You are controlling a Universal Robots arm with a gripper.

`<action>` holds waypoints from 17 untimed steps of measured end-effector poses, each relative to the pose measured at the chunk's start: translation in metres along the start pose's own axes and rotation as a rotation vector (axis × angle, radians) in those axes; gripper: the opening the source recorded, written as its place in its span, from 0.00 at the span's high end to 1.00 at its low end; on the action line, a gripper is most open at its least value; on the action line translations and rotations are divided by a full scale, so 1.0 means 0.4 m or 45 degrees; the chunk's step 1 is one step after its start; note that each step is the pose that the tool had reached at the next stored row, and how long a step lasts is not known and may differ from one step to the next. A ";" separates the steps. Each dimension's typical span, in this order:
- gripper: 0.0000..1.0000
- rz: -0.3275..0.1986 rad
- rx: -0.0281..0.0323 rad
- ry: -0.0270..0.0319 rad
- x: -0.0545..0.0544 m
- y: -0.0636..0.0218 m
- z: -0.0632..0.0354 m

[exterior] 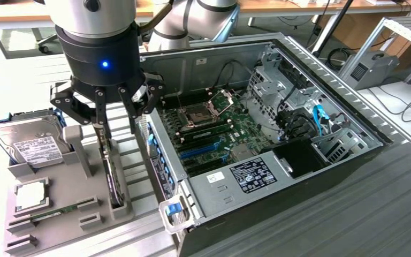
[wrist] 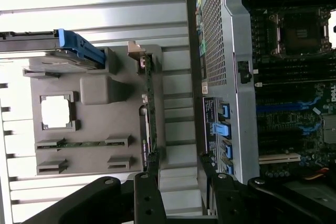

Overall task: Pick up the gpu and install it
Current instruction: 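Pick up the gpu and move the gpu toward the slot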

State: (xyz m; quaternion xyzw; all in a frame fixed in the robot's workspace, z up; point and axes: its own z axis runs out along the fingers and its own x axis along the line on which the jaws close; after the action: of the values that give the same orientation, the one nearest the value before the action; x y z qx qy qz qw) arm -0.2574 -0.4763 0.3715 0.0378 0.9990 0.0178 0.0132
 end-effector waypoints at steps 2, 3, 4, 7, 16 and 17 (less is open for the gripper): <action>0.58 0.000 0.0001 0.0001 0.000 0.000 0.001; 0.58 0.000 0.0001 0.0000 0.000 0.000 0.002; 0.58 0.000 0.0000 0.0000 0.000 0.000 0.002; 0.58 0.000 0.0000 0.0000 0.000 0.000 0.004; 0.58 0.000 0.0000 0.0000 0.000 0.000 0.009; 0.58 0.000 0.0000 0.0000 0.000 0.000 0.009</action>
State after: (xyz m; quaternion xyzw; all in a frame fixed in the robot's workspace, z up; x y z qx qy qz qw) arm -0.2574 -0.4763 0.3678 0.0378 0.9990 0.0178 0.0132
